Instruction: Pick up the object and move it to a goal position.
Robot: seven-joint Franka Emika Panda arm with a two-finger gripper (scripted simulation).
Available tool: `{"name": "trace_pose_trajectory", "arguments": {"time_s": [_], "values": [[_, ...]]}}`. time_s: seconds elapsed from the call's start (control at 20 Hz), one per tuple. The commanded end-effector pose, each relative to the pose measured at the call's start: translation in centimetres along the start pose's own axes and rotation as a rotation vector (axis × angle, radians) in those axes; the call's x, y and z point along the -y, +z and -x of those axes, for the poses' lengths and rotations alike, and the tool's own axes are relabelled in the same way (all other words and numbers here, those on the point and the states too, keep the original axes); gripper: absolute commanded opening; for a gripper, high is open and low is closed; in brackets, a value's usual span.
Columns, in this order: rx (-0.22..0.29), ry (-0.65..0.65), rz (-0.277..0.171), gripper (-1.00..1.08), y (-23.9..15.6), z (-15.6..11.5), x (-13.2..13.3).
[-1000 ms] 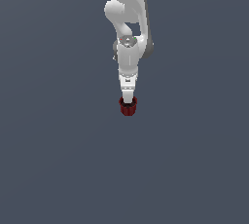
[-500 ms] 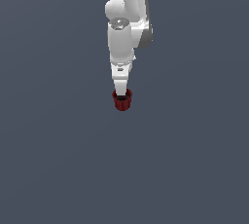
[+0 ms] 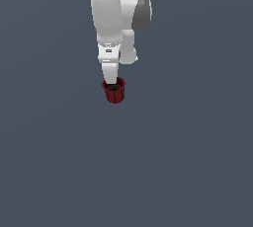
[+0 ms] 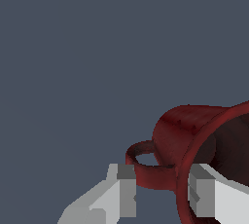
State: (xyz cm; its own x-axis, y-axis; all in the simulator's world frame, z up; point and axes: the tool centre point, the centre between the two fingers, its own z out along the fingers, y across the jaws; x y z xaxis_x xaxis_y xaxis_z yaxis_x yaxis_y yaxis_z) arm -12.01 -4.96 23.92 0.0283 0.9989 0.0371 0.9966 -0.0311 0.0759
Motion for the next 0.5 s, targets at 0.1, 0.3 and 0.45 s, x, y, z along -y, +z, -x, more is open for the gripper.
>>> {"name": "trace_pose_trajectory", "arguments": {"time_s": [0.1,0.3,0.45], "values": [[0.000,-0.001,0.003,-1.00,-4.3,1.9,-0.8],[0.001,0.000,0.004,-1.00,-8.1,3.7,-1.6],[0.002,0.001,0.003,-1.00,-10.9,5.0,-2.2]]}}
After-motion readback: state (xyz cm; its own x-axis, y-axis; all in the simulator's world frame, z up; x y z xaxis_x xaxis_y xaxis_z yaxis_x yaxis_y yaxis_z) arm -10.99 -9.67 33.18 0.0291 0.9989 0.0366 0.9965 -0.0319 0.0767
